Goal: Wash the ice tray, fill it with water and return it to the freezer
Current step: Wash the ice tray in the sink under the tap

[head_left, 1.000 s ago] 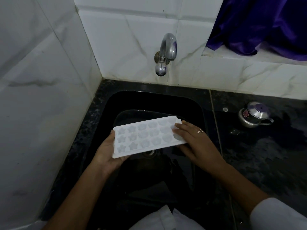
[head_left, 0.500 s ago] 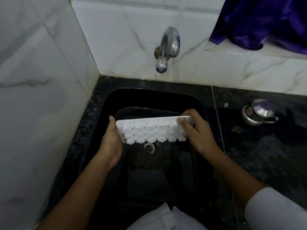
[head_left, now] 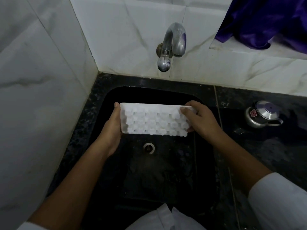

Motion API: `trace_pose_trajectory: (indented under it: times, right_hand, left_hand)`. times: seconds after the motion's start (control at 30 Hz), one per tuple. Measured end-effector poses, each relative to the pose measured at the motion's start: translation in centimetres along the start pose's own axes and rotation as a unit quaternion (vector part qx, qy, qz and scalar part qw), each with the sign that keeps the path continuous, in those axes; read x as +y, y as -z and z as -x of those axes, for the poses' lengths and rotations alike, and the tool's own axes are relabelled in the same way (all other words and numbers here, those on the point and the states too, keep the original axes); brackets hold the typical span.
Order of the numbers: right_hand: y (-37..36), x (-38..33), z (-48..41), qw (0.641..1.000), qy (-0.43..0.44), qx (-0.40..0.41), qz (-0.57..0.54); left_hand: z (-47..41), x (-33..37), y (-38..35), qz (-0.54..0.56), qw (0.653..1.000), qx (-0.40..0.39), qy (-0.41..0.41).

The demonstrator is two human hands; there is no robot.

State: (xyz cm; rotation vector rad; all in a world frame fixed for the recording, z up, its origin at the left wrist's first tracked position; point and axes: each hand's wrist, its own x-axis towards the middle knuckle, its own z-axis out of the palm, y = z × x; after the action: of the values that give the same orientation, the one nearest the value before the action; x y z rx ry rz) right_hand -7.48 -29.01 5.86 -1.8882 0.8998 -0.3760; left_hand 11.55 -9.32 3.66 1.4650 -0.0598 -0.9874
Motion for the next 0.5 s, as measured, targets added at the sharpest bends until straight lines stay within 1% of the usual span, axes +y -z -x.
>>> trace_pose_trajectory:
  times: [0.07,0.13,0.2,0.3,0.37,0.43,0.47,0.5]
  right_hand:
    - [0.1,0.6,0.7,0.993,0.114,-0.017,0.030]
    - [-0.1,1.6,1.5,0.973,0.215,-0.035,0.071]
    - [-0.6,2.7,2.0,0.951,0.277,-0.058,0.127]
    - [-0.8,3.8,2.1,0.913,0.335,-0.106,0.208]
    - [-0.6,4.0,1.4,0.886,0.363,-0.128,0.259]
    - [-0.4,4.1,0.1,0.863,0.361,-0.152,0.318]
    - [-0.2,4.0,-0.5,0.862,0.344,-0.159,0.338]
    - [-0.1,3.9,-1.2,0.872,0.318,-0.159,0.337]
  left_hand:
    - [-0.6,-0.3,0.7,0.045,0.998,0.003,0.031]
    - [-1.3,-0.9,1.9,0.121,0.990,0.004,0.076]
    - [-1.8,-1.4,2.9,0.183,0.978,-0.010,0.102]
    - [-2.2,-1.7,3.3,0.219,0.969,-0.028,0.114]
    - [-2.7,-1.7,3.3,0.216,0.970,-0.014,0.113]
    - [-3.1,-1.6,3.4,0.209,0.973,0.002,0.100]
    - [-3.3,-1.5,3.4,0.212,0.973,0.009,0.090]
    - [-3.4,-1.4,3.5,0.217,0.973,0.017,0.079]
